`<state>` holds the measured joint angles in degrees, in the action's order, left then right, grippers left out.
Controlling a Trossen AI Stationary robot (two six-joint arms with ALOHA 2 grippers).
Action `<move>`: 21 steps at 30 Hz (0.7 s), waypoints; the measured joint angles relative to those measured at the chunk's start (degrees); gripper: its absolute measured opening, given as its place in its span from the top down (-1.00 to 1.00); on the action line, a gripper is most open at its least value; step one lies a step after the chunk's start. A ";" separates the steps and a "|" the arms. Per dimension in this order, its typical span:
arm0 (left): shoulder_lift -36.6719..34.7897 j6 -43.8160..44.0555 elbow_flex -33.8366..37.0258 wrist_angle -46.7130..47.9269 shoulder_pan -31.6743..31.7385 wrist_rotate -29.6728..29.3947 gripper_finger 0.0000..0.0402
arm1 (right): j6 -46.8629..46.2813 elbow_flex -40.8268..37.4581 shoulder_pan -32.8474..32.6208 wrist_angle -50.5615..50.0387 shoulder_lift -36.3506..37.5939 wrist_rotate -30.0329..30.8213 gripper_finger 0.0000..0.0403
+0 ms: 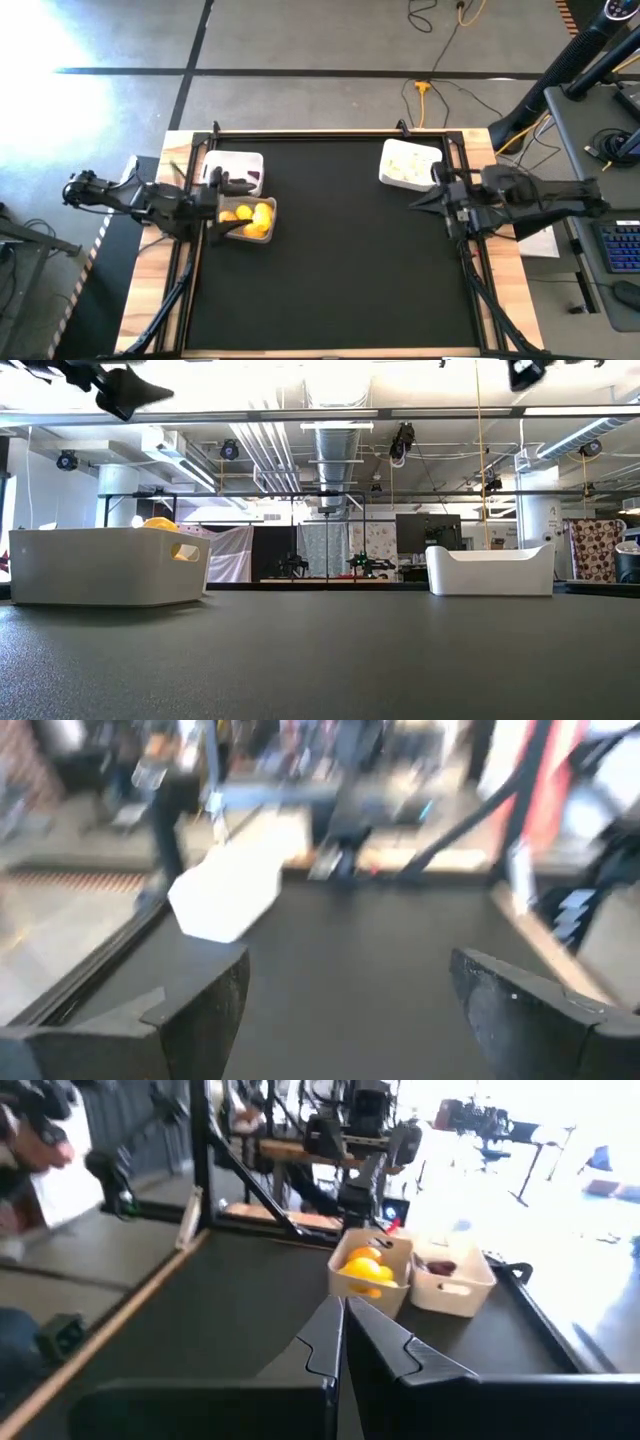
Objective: Sort produce into baskets
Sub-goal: Return to Home Position
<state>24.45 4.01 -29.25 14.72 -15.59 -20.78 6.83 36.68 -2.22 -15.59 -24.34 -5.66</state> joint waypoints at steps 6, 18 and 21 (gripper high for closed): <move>-8.53 -2.47 10.47 -15.48 0.00 7.78 -0.63 | -7.86 -12.19 0.00 -0.42 14.18 -0.59 0.95; -17.46 2.12 20.10 -20.08 0.00 8.38 -0.63 | -11.98 -30.75 0.00 31.63 17.37 -0.25 0.95; -18.50 3.04 21.35 -20.23 0.00 9.65 -0.63 | -9.97 -34.08 -0.02 34.92 14.38 -2.14 0.95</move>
<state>5.95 7.05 -7.90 -5.51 -15.59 -11.13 -3.14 2.60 -2.24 19.33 -9.96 -7.81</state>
